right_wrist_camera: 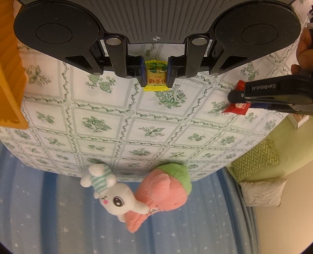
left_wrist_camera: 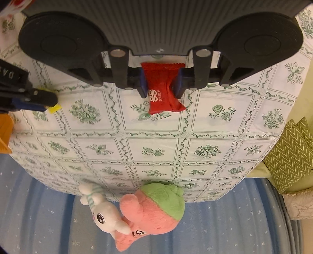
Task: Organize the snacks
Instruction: 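Carry the red candy and yellow packet up over the orange tray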
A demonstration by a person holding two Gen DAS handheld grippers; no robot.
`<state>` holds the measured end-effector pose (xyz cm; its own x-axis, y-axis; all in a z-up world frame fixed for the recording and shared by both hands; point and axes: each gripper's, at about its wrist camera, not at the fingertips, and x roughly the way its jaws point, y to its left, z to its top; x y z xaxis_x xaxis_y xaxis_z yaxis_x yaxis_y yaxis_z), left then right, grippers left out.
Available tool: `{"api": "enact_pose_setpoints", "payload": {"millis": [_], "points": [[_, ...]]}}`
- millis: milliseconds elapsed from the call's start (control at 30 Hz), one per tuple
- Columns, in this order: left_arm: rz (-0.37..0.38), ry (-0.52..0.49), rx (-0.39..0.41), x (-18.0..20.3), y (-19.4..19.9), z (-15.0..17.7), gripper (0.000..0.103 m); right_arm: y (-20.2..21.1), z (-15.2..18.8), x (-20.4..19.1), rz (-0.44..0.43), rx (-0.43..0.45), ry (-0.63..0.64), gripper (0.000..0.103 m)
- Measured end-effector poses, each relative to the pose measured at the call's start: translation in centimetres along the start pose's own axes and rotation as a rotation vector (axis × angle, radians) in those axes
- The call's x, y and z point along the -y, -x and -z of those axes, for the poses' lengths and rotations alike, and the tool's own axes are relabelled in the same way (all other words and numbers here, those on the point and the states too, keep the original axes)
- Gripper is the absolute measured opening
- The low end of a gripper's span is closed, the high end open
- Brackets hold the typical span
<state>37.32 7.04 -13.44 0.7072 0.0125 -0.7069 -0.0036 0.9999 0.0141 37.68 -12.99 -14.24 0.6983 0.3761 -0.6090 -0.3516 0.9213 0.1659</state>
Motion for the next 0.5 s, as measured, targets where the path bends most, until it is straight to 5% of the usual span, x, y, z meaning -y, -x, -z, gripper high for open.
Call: {"api": "enact_pose_setpoints", "payload": {"millis": [500], "points": [[0.112,0.011,-0.004,5.2,7.5,2.9,0.023,8.5,2.4,1.1,0.091,0.006,-0.086,0.021]]}}
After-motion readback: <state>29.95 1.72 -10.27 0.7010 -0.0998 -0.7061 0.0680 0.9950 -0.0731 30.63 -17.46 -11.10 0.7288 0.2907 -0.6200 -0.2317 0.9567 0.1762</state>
